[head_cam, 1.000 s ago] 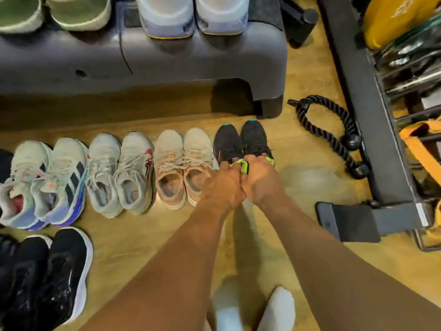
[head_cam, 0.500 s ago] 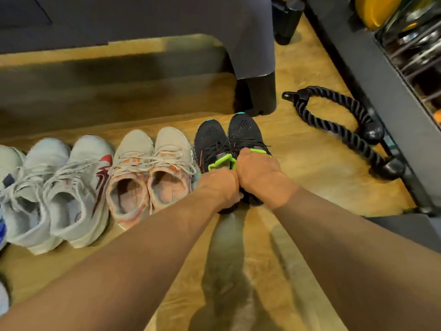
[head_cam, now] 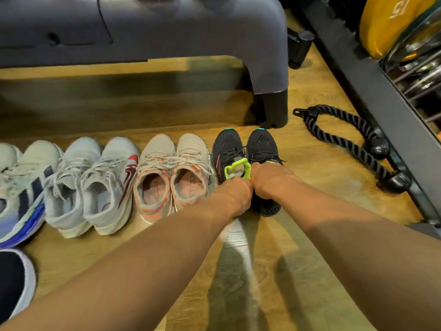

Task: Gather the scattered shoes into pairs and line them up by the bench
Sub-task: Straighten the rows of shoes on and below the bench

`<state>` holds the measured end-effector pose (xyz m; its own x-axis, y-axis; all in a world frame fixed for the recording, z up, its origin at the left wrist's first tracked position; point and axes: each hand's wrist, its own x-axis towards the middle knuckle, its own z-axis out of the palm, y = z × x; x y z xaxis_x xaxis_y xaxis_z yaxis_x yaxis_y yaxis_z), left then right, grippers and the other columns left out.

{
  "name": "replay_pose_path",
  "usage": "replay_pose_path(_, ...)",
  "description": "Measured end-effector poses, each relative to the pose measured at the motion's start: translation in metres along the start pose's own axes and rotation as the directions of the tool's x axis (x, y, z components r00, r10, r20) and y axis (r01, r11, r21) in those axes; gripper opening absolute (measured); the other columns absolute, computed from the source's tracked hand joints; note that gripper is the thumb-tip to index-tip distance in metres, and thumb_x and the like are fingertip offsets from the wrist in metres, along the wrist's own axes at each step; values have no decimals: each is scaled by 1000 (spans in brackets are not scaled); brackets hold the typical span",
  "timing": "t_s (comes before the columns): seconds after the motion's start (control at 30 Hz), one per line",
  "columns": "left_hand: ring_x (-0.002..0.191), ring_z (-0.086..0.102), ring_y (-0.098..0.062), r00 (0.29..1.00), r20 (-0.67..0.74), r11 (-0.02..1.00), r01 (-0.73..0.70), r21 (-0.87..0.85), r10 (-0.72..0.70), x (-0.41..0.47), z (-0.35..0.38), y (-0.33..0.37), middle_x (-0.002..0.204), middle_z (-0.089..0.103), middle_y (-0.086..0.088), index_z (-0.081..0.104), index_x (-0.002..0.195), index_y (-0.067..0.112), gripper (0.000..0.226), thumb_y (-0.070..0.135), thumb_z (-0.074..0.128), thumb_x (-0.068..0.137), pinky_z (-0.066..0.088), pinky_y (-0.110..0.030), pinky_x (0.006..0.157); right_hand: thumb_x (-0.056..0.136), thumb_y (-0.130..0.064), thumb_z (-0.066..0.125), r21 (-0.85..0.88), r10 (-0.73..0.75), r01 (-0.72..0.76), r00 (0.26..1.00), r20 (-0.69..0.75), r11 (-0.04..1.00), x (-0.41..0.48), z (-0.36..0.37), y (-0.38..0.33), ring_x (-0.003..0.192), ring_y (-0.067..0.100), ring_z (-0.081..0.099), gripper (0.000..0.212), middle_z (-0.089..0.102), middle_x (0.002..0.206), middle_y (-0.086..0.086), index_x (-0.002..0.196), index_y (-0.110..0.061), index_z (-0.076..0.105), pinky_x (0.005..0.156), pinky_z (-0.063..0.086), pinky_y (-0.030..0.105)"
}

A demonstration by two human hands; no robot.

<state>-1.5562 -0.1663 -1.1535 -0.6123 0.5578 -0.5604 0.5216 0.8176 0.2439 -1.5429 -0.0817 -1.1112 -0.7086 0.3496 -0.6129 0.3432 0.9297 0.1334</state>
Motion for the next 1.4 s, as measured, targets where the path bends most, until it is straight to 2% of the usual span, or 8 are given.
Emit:
replay_pose_path(0.17,114,55,-35,990,-15,987,-140,75,141,-16,-6,-16,128,54,-16,50,132,11,45,41,44,98,46,-39,88,91,-16,49,-144,-47,19,979,-197,989,-6,-18,-25,116,30,55,36,58,128,7,127,-14,56,80,42,38)
replay_pose_path(0.3,96,61,-34,931,-312,979,-160,126,192,-40,-28,-65,119,54,-13,55,122,13,49,50,43,92,43,-36,72,88,-11,49,-3,-185,214,840,-511,977,-13,-36,-56,107,35,59,27,63,115,11,113,-13,58,73,37,36)
replay_pose_path(0.43,96,61,-34,896,-438,983,11,182,71,-70,-41,-132,113,53,-10,47,126,17,60,59,37,84,43,-40,71,83,-15,52,267,-379,476,860,-343,838,-21,-35,-102,104,36,58,30,62,113,14,113,-13,56,70,41,33)
replay_pose_path(0.67,115,56,-27,967,-198,935,214,283,-162,-93,-4,-165,128,53,-6,49,129,22,49,53,40,92,43,-38,85,77,-40,72,46,-525,523,842,127,851,-22,0,-147,81,25,58,35,65,102,7,97,-13,62,70,47,30)
replay_pose_path(0.83,111,57,-31,976,-173,967,164,193,-131,-89,3,-172,124,55,-10,50,127,20,39,42,36,99,47,-40,88,86,-15,57,-39,-551,550,834,-37,834,-17,25,-142,110,36,56,52,57,125,17,135,-14,41,80,42,34)
replay_pose_path(1.07,125,48,-37,962,-44,955,273,114,-269,-73,9,-164,142,43,-14,38,142,14,46,34,37,100,42,-43,101,78,-11,63,-52,-504,508,860,75,860,-13,8,-138,89,25,49,49,57,116,8,123,-22,46,73,37,29)
replay_pose_path(1.23,114,55,-34,977,-184,988,125,88,-108,-111,1,-165,134,44,-11,40,138,16,46,40,34,99,43,-37,88,86,-19,62,-223,-481,498,867,128,838,-23,-12,-166,112,31,55,35,57,112,6,120,-13,57,89,47,38)
replay_pose_path(1.4,103,61,-29,936,-351,952,126,277,-22,-143,-27,-203,127,55,-7,56,123,16,44,43,38,93,44,-34,76,86,-25,63,-202,-553,518,806,-210,831,-43,-36,-216,115,28,56,38,60,123,6,123,-18,58,80,41,37)
